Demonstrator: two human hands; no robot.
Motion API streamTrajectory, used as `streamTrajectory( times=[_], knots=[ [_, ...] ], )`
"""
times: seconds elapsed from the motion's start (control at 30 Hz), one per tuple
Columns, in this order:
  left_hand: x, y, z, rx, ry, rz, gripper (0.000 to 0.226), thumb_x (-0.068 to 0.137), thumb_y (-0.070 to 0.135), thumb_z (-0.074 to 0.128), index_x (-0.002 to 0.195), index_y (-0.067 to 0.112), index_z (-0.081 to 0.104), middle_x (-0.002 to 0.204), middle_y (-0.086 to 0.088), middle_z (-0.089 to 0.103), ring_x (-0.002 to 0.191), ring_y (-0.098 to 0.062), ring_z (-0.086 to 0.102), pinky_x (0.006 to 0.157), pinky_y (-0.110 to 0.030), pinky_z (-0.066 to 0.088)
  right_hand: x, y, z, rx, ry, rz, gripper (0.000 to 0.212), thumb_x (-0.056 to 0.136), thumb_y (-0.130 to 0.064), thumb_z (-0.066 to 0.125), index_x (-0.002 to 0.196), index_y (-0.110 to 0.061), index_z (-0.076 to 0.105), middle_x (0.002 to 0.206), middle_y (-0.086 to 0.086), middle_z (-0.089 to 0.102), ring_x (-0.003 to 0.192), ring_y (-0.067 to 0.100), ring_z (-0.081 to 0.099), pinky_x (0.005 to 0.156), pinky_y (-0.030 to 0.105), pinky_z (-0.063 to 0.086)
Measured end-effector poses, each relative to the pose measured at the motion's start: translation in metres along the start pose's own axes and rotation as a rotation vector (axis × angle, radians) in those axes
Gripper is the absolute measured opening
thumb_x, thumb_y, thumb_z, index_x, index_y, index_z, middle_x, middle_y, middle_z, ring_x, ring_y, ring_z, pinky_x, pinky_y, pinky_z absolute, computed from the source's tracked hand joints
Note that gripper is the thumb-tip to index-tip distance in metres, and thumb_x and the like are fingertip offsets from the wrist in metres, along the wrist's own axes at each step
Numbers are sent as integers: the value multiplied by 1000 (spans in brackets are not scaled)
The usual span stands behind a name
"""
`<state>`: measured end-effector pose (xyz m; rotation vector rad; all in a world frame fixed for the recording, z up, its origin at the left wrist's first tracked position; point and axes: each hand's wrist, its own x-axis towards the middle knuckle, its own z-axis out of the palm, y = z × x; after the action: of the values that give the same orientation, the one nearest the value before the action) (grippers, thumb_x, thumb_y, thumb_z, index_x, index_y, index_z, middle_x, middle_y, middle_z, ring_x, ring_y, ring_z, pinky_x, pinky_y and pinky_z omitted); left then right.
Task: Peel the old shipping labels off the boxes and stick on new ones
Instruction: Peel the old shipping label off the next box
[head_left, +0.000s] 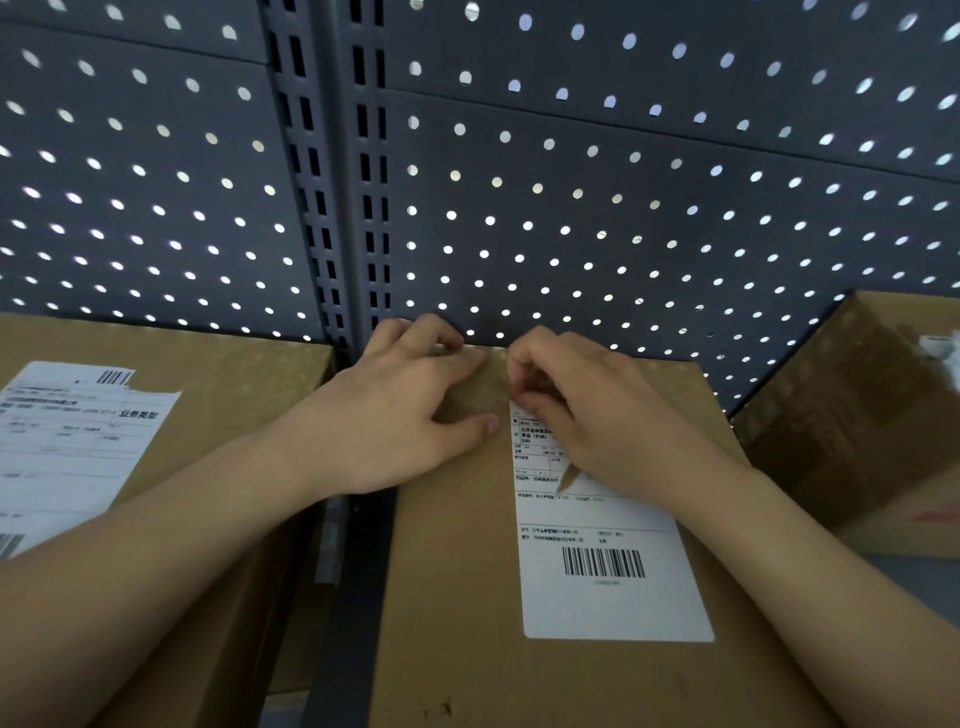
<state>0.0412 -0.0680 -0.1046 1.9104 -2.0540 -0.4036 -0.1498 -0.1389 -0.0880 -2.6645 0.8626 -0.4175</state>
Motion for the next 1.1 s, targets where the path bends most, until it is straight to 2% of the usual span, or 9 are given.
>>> streamTrajectory(
  times=[0.13,0.23,0.3,0.4,0.53,0.8,0.9,1.0,1.1],
  knots=[
    [-1,0,-1,0,2,7,80,73,77,27,143,41,40,128,18,32,123,-10,22,107,-39,37,-2,-3,-1,-116,24,-17,19,97,-21,55,93,-34,42,86,-10,52,85,5,45,72,14,41],
    [-1,0,-1,-7,6,0,83,71,78,25,143,40,40,129,17,32,124,-10,22,107,-38,37,-4,-3,-2,-152,80,-16,15,96,-20,59,90,-28,48,84,-8,56,91,-8,43,73,2,33],
    [-2,2,-1,-7,0,-2,77,77,75,34,144,39,40,131,16,32,125,-10,21,107,-37,36,-2,-4,-2,-141,69,-39,20,96,-19,58,86,-30,44,80,-10,52,89,-14,42,66,10,37],
    [-2,4,-3,-5,-15,-18,66,86,65,44,146,37,40,133,15,32,126,-10,20,108,-37,35,1,-3,0,-156,48,-62,17,95,-20,53,86,-30,42,77,-12,46,81,0,41,59,19,37],
    [-1,3,-2,0,-8,-17,67,87,63,47,147,36,39,131,14,33,126,-11,21,108,-41,37,0,1,5,-112,119,-72,25,90,-9,60,84,-27,45,74,-8,48,74,7,39,58,43,48],
    [-2,4,-3,12,-26,-26,71,82,66,41,147,36,39,132,14,32,128,-12,20,109,-40,37,1,-3,4,-99,90,-60,22,90,-7,61,81,-22,47,77,-5,53,76,8,42,58,37,46],
    [-3,4,-3,22,-23,-26,69,86,64,44,148,35,37,134,13,32,129,-12,20,108,-42,38,2,-5,2,-129,60,-54,20,91,-9,59,82,-22,47,74,-7,49,84,-7,44,55,25,39],
    [-3,4,-4,45,-35,-29,69,86,65,41,149,36,34,136,13,30,131,-12,19,106,-44,41,3,-8,0,-145,18,-44,22,92,-8,57,83,-24,46,74,-11,45,87,-7,43,57,27,37],
    [-3,4,-4,66,-57,-35,65,91,62,40,150,35,32,139,13,28,132,-12,17,104,-46,42,5,-12,-3,-222,-11,-29,23,94,-6,52,85,-27,45,77,-13,45,90,-13,39,55,17,34]
  ],
)
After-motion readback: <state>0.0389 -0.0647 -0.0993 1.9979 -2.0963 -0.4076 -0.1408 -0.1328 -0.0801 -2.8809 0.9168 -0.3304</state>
